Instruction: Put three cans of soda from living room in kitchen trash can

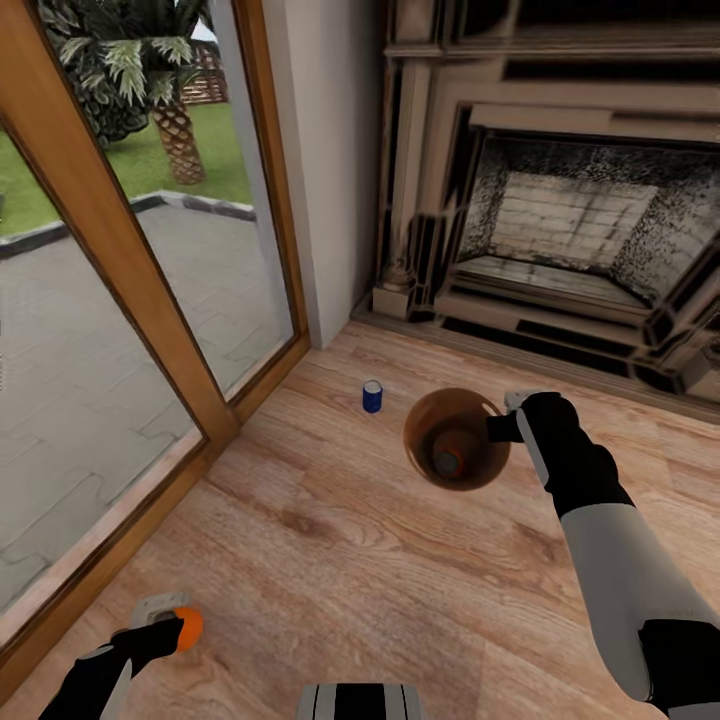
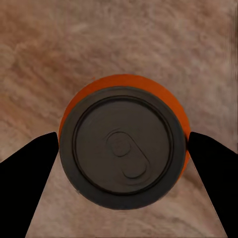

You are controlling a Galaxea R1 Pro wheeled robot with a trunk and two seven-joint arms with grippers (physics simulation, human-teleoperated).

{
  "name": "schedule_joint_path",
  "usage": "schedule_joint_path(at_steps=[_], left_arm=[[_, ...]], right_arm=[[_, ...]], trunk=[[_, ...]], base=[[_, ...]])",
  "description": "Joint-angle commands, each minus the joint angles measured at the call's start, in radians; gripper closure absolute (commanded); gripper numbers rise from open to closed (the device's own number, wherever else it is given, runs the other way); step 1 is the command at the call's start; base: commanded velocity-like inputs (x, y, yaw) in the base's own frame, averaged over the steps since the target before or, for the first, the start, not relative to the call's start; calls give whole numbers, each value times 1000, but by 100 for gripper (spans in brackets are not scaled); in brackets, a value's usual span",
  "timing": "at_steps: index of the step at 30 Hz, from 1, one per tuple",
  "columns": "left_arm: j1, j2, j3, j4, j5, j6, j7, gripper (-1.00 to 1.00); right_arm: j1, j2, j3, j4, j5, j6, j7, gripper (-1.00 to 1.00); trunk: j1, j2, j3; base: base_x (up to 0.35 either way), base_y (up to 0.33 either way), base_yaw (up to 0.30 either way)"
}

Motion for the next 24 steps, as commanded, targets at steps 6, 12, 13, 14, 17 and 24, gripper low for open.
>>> schedule_joint_path(at_steps=[6,12,13,14,17,24], left_arm=[[-1,-1,-1,-14,3,-1,-2,100],[-12,-3,-3,-16,3,7,-2,100],[-16,-3,-3,-16,3,8,-2,100],[-23,-3,-3,-16,2,9,-2,100],[-37,-2,-4,-16,1,11,-3,100],[-51,-2,-5,-16,-1,42,-50,100]], right_arm=[[3,1,1,4,-9,0,4,100],[7,-5,-3,4,-9,0,4,100],[7,-6,-3,4,-9,0,4,100],[10,-7,-4,4,-9,0,4,100],[25,-6,-4,2,-10,0,4,100],[39,-7,-4,1,-12,0,6,100]], trunk=[[-3,1,23],[-5,3,47],[-6,3,50],[-6,3,54],[-8,4,66],[-11,6,93]], base=[[0,0,0],[0,0,0],[0,0,0],[0,0,0],[0,0,0],[0,0,0]])
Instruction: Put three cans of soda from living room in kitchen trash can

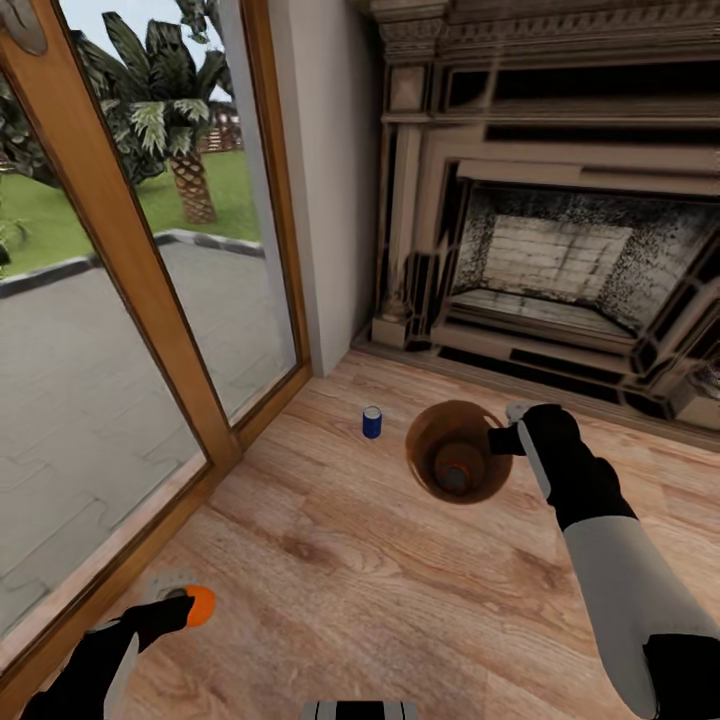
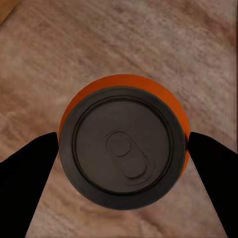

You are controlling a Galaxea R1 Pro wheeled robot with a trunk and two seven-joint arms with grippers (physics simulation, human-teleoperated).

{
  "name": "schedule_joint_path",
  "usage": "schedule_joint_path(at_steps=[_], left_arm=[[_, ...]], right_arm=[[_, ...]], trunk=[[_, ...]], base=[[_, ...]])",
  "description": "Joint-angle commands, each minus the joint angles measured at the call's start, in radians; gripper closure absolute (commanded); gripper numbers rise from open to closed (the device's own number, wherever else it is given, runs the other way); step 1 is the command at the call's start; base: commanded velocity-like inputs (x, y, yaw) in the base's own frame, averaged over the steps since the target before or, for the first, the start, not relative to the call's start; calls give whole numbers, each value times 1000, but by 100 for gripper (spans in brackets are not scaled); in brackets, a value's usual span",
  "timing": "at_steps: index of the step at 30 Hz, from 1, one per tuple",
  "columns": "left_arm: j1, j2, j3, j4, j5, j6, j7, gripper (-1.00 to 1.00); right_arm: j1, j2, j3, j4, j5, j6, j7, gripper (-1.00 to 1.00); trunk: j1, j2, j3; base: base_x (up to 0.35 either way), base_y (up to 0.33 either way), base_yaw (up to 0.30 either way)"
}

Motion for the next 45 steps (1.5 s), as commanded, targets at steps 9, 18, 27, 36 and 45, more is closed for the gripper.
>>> schedule_joint_path(at_steps=[9,18,27,36,45], left_arm=[[-15,0,-1,0,-4,4,-34,100],[-20,0,-2,-59,-4,64,-66,100],[-21,0,-2,-92,-2,105,-125,100],[-46,1,-3,-93,-7,138,-211,100],[-48,2,-4,-109,-7,161,-286,100]], right_arm=[[49,-3,38,-1,-11,0,10,100],[92,-5,45,-1,-11,0,12,100],[113,-5,52,-1,-12,0,22,100],[143,-37,66,-1,-8,0,133,100],[157,-49,71,-1,-9,0,141,100]], trunk=[[-4,2,35],[-8,4,70],[-12,6,105],[-16,8,139],[-20,11,174]], base=[[0,0,0],[0,0,0],[0,0,0],[0,0,0],[0,0,0]])
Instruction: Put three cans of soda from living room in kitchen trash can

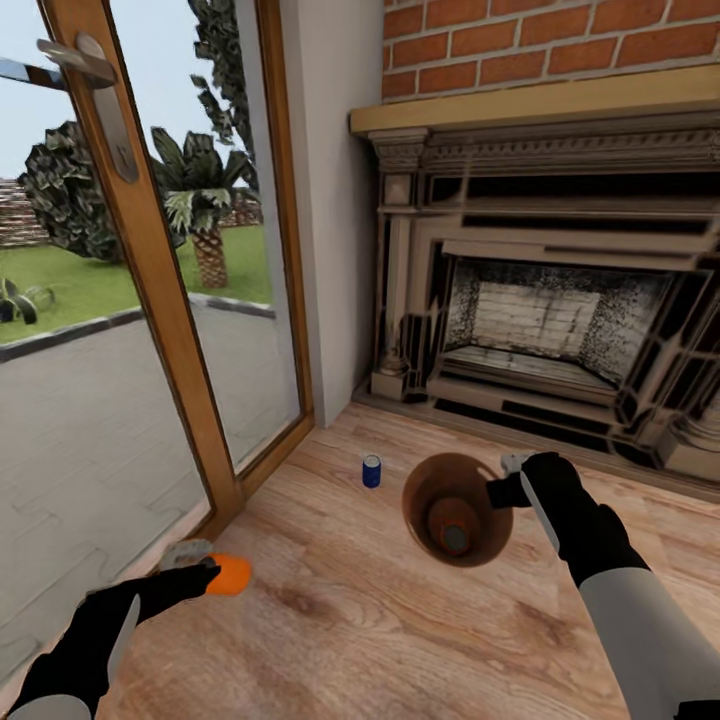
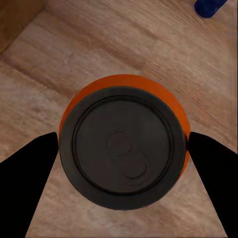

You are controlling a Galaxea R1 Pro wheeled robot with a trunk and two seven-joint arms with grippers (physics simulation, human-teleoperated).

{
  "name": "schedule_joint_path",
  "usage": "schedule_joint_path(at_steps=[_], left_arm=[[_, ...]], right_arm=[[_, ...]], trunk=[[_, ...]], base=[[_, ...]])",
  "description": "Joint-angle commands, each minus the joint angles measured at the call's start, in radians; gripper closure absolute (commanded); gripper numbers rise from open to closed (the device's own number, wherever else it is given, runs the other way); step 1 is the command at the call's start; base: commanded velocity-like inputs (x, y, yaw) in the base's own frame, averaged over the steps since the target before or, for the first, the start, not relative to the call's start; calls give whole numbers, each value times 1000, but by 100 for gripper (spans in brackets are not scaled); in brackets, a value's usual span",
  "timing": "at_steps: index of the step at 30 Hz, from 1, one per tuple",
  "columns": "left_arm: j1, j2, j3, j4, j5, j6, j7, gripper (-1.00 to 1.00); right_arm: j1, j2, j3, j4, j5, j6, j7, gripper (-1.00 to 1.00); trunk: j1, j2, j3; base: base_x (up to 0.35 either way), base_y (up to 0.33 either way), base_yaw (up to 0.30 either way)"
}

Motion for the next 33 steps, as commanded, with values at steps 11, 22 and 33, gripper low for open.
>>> schedule_joint_path(at_steps=[11,22,33], left_arm=[[2,0,-3,-180,-4,126,-76,100],[6,0,-119,-364,0,263,-134,100],[5,0,-216,-578,0,421,-148,100]], right_arm=[[13,1,29,7,-16,1,4,100],[15,1,41,99,-13,1,4,100],[15,17,110,189,-12,1,-5,100]], trunk=[[-5,3,43],[-44,73,78],[-86,150,112]], base=[[0,0,0],[0,0,0],[0,0,0]])
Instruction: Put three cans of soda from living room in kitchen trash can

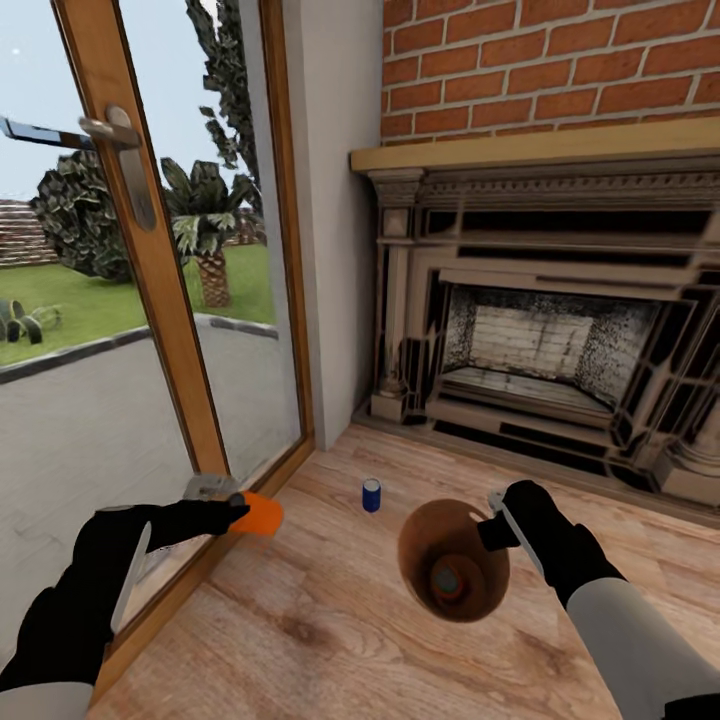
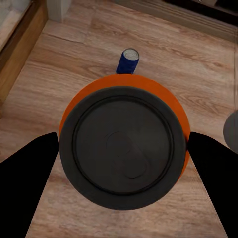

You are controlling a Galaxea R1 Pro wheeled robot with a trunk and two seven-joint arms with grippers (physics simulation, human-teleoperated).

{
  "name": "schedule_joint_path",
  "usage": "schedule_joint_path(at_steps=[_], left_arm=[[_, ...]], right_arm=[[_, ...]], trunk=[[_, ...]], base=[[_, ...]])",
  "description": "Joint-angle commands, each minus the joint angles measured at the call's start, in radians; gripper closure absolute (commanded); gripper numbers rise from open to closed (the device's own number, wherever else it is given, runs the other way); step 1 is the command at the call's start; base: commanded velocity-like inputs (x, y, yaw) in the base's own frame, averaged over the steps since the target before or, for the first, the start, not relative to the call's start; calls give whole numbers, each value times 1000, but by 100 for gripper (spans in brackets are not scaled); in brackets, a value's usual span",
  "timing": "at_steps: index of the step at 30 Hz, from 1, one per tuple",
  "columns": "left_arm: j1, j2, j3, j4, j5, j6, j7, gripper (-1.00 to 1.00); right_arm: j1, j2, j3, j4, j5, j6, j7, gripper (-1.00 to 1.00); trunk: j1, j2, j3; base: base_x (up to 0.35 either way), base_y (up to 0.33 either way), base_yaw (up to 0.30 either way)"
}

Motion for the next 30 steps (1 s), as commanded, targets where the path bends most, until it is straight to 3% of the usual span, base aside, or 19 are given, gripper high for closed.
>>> schedule_joint_path(at_steps=[1,6,8,15,20,30], left_arm=[[0,0,-2,-8,-5,8,0,100],[-1,-1,-17,-19,-3,29,-1,100],[-2,-1,-54,-20,-1,36,-1,100],[-2,-13,-101,-20,0,49,0,100],[-4,-30,-171,-22,2,73,-1,100],[-5,-68,-259,-22,2,104,-4,100]], right_arm=[[0,1,2,2,-12,0,4,100],[0,11,16,5,-12,0,3,100],[0,23,33,5,-12,0,2,100],[0,49,53,7,-12,0,1,100],[0,63,57,7,-13,0,8,100],[0,68,101,8,-18,0,72,100]], trunk=[[-4,7,3],[-23,42,19],[-31,56,25],[-58,105,47],[-77,140,63],[-115,210,94]], base=[[0,0,0],[0,0,0],[0,0,0],[0,0,0],[0,0,0],[0,0,0]])
